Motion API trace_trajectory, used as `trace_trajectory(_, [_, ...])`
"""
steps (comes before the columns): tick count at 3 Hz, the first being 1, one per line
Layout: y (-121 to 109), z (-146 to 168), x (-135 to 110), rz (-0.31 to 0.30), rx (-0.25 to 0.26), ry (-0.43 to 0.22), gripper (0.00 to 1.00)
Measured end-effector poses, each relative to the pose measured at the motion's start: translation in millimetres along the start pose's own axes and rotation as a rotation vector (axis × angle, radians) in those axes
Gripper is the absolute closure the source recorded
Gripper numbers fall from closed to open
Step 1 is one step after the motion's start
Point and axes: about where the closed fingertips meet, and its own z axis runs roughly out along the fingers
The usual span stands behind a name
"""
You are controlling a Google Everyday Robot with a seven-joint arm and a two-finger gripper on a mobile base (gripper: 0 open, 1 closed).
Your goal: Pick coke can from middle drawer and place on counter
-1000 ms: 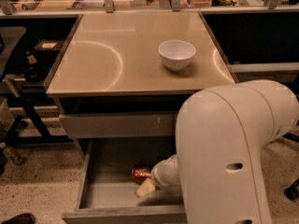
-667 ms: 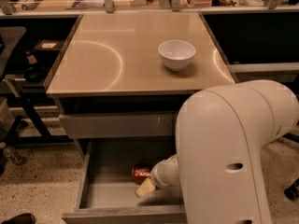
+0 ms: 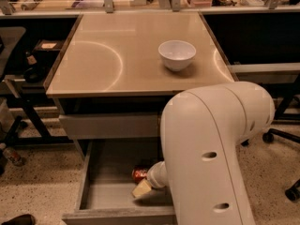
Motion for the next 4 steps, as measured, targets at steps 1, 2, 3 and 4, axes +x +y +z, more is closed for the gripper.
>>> trace_trajectory(1, [0.5, 1.0, 1.2, 0.001, -0.001, 0.002, 0.0])
trace_trajectory(2, [0.5, 1.0, 1.2, 0.001, -0.001, 0.002, 0.19])
trace_trajectory(3, [0.5, 1.0, 1.2, 0.001, -0.001, 0.002, 0.42])
trace_trajectory(4, [0.5, 1.0, 1.2, 0.001, -0.001, 0.002, 0.65])
